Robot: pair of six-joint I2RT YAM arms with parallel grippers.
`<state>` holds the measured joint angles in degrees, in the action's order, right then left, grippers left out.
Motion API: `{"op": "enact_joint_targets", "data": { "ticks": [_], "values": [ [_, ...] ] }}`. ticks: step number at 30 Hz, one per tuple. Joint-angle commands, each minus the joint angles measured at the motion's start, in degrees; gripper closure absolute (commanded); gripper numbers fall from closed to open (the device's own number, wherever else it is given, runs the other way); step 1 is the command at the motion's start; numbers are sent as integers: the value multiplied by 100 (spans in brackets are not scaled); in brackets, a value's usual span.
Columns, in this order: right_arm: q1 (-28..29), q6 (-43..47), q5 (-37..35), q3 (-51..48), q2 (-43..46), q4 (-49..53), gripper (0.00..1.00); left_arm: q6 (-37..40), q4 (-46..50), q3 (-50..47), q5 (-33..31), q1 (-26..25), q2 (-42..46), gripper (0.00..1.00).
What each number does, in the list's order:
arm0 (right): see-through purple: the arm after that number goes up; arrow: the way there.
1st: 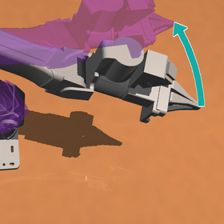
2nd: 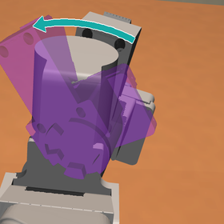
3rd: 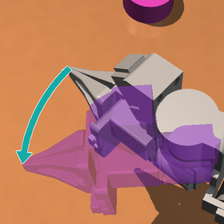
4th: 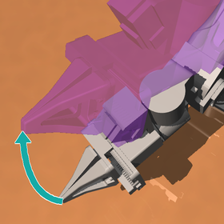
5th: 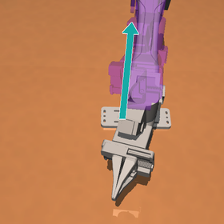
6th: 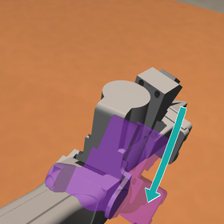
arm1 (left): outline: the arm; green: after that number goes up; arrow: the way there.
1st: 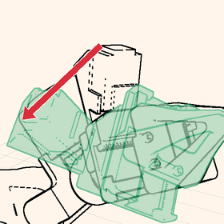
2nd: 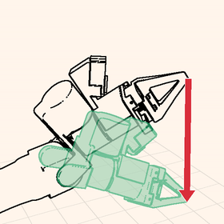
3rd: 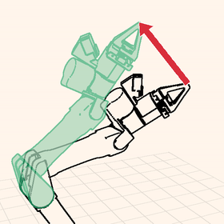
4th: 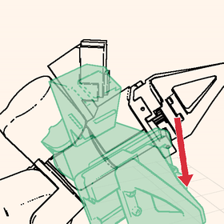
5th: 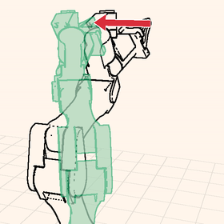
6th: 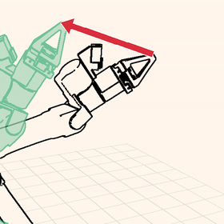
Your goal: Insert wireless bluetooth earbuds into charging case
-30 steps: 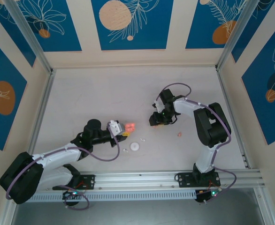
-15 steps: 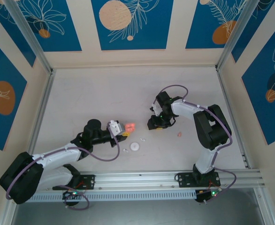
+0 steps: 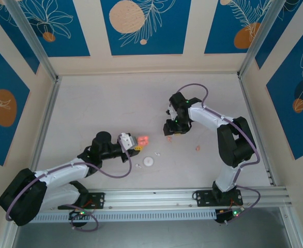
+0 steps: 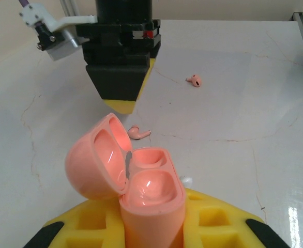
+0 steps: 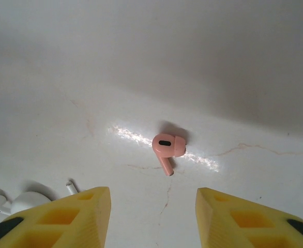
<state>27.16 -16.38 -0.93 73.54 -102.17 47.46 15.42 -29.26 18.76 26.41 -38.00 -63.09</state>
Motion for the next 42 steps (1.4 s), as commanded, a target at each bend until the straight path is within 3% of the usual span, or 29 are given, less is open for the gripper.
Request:
{"op": "enact_joint_targets", "data": {
  "ticks": [1,21,42],
  "values": [
    [120,-69,-281,274,-316,415,53,102,64,57,-12,-4,86,85],
    [220,28,-286,605,-1199,240,54,133,193,101,-6,-5,159,85],
    [229,10,-241,528,-1233,62,73,131,177,101,-23,-4,60,85]
  ]
}}
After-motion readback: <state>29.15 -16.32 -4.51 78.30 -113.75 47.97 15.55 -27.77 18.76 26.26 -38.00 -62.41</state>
